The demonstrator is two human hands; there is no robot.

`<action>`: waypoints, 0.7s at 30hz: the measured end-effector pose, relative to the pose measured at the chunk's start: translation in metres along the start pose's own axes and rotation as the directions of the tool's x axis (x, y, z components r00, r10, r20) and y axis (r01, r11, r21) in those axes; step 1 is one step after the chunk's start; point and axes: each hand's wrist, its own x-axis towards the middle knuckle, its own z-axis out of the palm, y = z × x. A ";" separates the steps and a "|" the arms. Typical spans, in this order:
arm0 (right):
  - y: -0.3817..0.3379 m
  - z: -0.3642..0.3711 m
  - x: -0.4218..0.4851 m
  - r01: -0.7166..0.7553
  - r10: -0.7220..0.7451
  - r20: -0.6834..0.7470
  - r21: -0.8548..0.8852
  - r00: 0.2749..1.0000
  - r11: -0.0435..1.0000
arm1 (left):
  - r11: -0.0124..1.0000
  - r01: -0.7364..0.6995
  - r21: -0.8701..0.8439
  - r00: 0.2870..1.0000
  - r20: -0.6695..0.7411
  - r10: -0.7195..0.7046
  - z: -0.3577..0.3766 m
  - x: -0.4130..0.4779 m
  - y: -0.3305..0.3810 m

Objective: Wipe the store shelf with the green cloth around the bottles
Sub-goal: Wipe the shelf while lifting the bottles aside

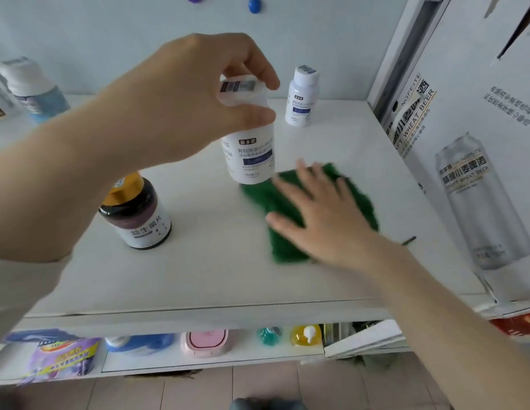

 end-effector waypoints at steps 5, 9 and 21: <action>-0.035 0.011 -0.073 0.302 -0.298 -0.096 0.033 0.950 0.953 | 0.999 -0.028 -0.034 0.998 0.051 0.030 0.006 -0.005 0.007; -0.003 0.006 -0.108 0.140 -0.140 -0.126 -0.013 0.982 0.990 | 0.993 -0.029 -0.112 0.993 0.111 0.041 0.018 -0.015 0.014; 0.051 0.002 -0.071 -0.287 0.293 -0.188 0.062 0.937 0.956 | 0.973 -0.037 -0.228 0.970 0.226 0.090 0.055 -0.027 0.023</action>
